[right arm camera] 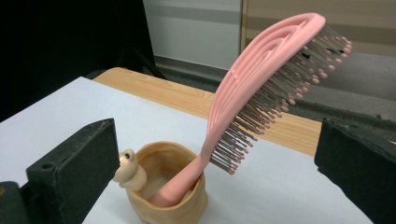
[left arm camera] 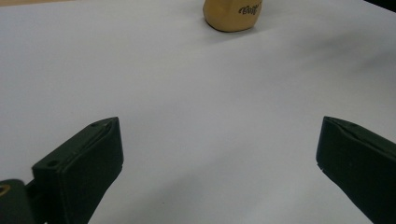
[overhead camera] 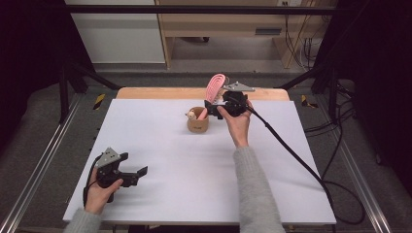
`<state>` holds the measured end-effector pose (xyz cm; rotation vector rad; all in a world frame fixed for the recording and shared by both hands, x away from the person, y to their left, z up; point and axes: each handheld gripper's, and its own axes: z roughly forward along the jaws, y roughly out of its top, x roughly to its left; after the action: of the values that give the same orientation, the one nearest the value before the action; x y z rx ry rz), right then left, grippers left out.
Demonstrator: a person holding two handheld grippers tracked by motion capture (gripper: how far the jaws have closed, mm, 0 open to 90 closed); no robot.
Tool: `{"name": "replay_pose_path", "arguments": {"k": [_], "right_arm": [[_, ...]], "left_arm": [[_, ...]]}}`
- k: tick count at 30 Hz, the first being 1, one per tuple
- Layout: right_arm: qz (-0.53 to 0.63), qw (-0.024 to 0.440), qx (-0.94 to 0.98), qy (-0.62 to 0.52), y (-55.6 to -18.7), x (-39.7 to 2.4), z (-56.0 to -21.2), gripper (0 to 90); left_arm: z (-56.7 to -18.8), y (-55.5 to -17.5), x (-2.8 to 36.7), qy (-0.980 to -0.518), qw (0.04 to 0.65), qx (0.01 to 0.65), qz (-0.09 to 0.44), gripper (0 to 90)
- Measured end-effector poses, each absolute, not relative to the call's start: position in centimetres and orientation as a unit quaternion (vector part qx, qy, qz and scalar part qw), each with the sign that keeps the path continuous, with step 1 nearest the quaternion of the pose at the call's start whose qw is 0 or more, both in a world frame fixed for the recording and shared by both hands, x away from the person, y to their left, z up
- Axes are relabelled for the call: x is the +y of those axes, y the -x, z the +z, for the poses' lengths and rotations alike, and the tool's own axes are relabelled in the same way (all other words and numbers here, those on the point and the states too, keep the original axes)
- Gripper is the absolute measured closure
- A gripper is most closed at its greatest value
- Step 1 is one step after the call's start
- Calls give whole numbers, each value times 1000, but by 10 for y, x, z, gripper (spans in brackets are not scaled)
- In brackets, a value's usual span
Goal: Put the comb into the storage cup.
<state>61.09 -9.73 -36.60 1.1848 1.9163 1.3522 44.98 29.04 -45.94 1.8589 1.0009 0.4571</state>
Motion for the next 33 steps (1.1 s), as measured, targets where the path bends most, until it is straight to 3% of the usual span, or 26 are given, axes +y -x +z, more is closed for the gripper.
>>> {"name": "replay_pose_path", "arguments": {"k": [33], "right_arm": [[525, 250, 725, -369, -532, -146, -358, 4]], "left_arm": [[-461, -450, 288, -761, 468, 409, 185, 5]]}}
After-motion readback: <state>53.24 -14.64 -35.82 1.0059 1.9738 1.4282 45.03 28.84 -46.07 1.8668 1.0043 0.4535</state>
